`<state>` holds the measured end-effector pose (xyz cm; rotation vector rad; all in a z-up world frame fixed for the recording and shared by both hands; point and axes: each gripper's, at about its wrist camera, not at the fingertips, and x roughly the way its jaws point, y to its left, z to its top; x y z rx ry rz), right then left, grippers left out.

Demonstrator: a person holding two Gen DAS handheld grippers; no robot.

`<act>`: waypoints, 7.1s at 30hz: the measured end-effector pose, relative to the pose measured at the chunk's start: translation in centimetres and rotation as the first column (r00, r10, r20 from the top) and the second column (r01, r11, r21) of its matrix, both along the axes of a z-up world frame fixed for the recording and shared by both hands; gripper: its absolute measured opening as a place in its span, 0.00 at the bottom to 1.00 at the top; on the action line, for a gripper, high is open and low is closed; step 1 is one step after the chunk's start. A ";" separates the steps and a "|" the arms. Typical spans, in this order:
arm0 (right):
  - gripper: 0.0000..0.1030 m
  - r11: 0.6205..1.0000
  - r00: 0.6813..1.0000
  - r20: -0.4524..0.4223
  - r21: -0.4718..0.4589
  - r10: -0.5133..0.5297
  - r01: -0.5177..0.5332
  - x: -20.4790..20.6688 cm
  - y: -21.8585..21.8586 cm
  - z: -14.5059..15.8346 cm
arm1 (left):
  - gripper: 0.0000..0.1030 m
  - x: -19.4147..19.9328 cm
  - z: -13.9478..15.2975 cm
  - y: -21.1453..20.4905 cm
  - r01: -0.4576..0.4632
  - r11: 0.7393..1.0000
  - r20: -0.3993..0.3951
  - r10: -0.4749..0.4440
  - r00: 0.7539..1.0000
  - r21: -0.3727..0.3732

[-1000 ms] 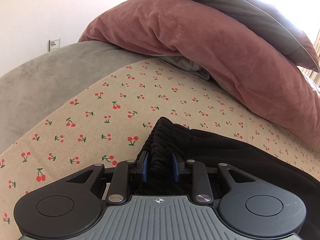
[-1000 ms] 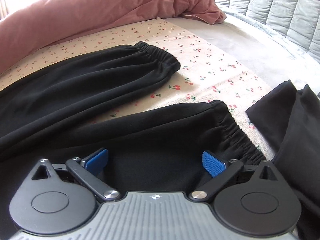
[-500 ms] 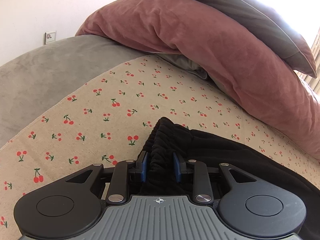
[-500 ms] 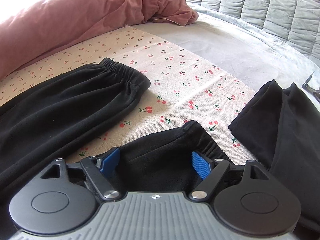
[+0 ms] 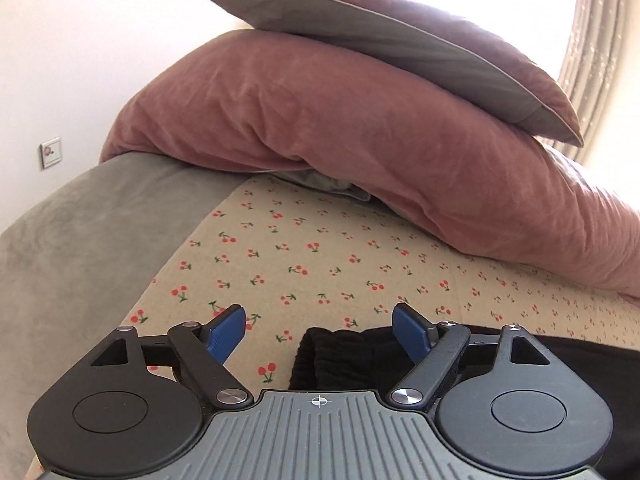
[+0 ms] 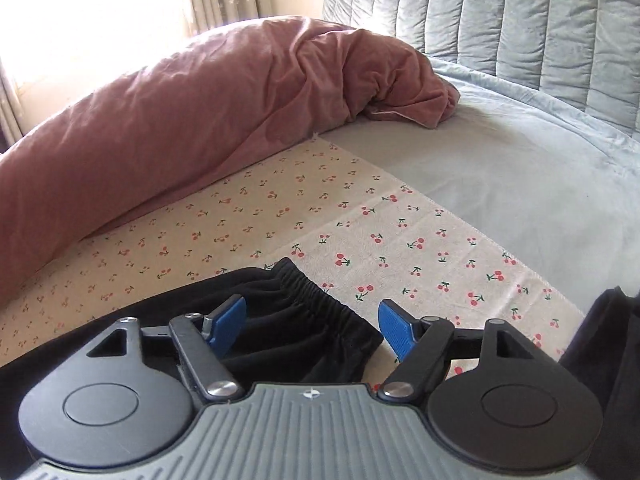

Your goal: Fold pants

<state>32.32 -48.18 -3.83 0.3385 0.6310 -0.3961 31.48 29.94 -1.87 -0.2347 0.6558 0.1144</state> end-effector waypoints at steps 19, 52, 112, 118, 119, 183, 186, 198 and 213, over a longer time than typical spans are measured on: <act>0.00 0.984 0.982 -0.158 -0.129 0.101 -0.122 9.4 2.6 -3.3 | 0.08 8.3 -6.0 -8.7 0.360 0.882 -0.288 -0.276 0.917 0.303; 0.12 0.948 0.978 -0.167 -0.272 0.126 -0.168 9.1 3.5 -3.1 | 0.25 7.7 -5.2 -6.5 0.123 0.974 -0.221 -0.079 0.972 0.191; 0.65 0.970 0.999 -0.002 0.241 0.036 -0.035 -24.8 0.7 -2.7 | 0.56 -22.9 -1.6 0.9 0.018 0.817 0.041 0.008 0.999 -0.576; 0.63 0.938 0.998 0.049 0.347 -0.034 0.015 -26.5 1.1 -4.6 | 0.55 -18.6 -4.0 -1.7 -0.156 0.760 -0.122 0.101 0.987 -0.631; 0.62 0.929 0.997 0.052 0.369 -0.056 0.033 -26.4 0.9 -4.7 | 0.53 -18.2 -4.3 -2.0 -0.193 0.763 -0.141 0.135 0.981 -0.617; 0.53 0.787 0.811 -0.038 -0.222 0.584 -0.576 -13.7 16.0 3.9 | 0.35 -20.9 -2.8 2.0 -0.075 0.921 -0.026 0.070 0.997 -0.383; 0.49 0.688 0.710 -0.090 -0.191 0.698 -0.700 -10.0 21.9 3.4 | 0.22 -20.3 -4.6 1.1 -0.129 0.925 -0.028 0.127 0.991 -0.358; 0.37 0.581 0.584 -0.216 -0.087 0.782 -0.810 -2.9 24.8 -0.2 | 0.14 -23.3 3.0 3.5 -0.142 0.965 0.098 0.166 0.981 -0.221; 0.48 0.447 0.432 -0.215 0.023 0.876 -0.894 -3.7 17.3 -2.3 | 0.61 1.9 -4.2 -25.6 0.544 0.834 -0.192 -0.551 0.812 -0.092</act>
